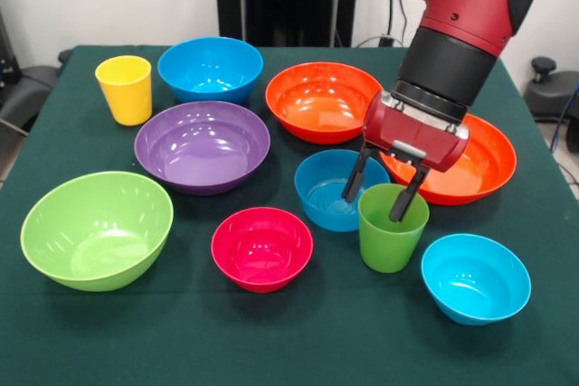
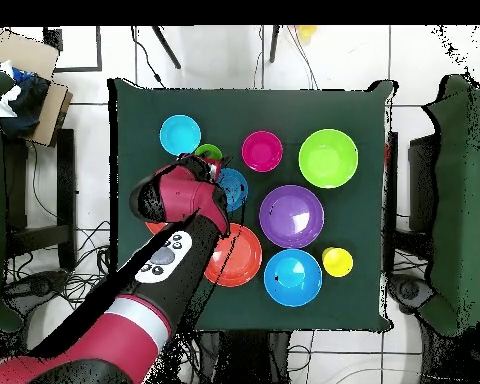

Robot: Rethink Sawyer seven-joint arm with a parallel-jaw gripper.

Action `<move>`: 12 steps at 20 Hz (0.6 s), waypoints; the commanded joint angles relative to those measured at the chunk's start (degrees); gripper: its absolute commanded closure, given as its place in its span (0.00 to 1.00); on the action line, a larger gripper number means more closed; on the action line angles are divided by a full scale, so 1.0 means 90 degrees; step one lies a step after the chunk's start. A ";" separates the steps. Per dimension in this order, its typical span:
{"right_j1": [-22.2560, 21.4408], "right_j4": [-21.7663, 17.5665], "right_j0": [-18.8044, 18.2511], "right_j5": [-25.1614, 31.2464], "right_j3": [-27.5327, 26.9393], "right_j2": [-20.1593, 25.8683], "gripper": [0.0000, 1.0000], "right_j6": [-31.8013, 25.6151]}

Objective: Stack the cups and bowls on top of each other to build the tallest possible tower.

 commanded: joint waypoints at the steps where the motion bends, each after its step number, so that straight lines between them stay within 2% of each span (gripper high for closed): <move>1: 0.0159 0.0123 0.0013 -0.0236 -0.0214 0.0502 0.00 0.1111; 12: 0.0131 0.0093 0.0001 -0.0385 -0.0097 0.0550 0.00 0.1123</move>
